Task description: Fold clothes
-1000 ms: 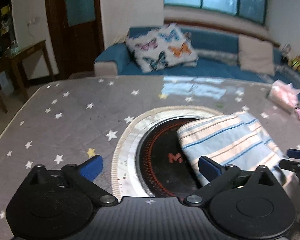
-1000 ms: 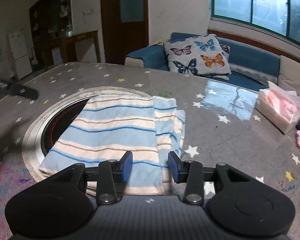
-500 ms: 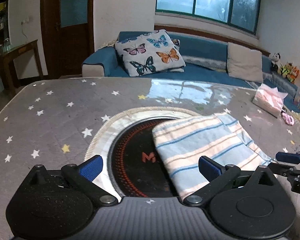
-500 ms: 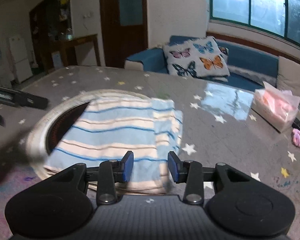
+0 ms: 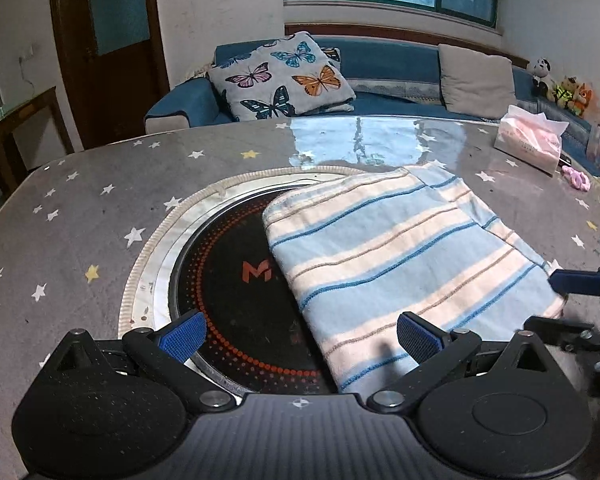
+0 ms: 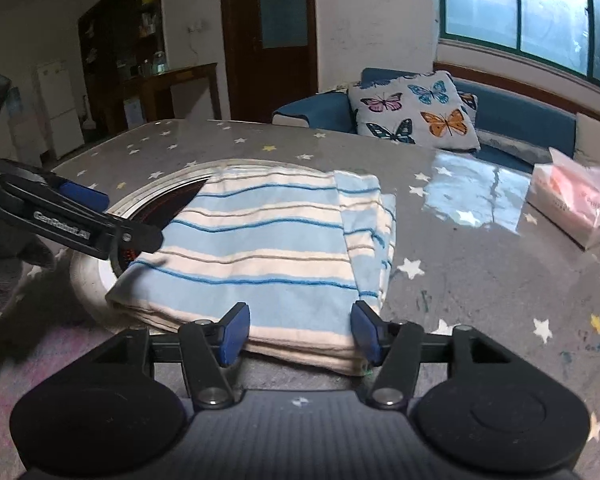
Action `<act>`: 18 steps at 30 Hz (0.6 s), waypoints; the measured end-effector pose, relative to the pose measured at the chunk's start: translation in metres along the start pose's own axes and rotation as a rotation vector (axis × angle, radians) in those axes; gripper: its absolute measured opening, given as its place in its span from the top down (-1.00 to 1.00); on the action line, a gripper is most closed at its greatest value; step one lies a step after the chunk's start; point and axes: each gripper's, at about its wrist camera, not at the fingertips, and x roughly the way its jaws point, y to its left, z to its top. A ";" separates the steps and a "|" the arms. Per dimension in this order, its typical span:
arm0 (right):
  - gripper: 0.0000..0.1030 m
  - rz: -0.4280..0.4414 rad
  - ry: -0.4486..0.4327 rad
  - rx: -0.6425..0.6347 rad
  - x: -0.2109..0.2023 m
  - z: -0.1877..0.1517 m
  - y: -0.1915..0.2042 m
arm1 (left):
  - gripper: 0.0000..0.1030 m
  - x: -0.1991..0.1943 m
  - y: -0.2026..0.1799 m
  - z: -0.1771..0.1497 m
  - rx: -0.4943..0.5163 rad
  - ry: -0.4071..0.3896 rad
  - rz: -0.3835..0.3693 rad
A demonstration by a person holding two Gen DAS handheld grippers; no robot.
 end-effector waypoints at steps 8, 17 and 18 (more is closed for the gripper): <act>-0.15 0.004 0.009 -0.019 0.008 0.003 0.000 | -1.00 0.008 0.007 0.005 -0.036 0.012 0.013; -0.13 0.047 0.016 -0.008 0.023 0.027 -0.006 | -1.00 0.027 0.017 0.011 -0.080 0.055 0.038; -0.13 0.044 0.035 -0.009 0.029 0.026 -0.007 | -1.00 0.029 0.019 0.011 -0.084 0.060 0.043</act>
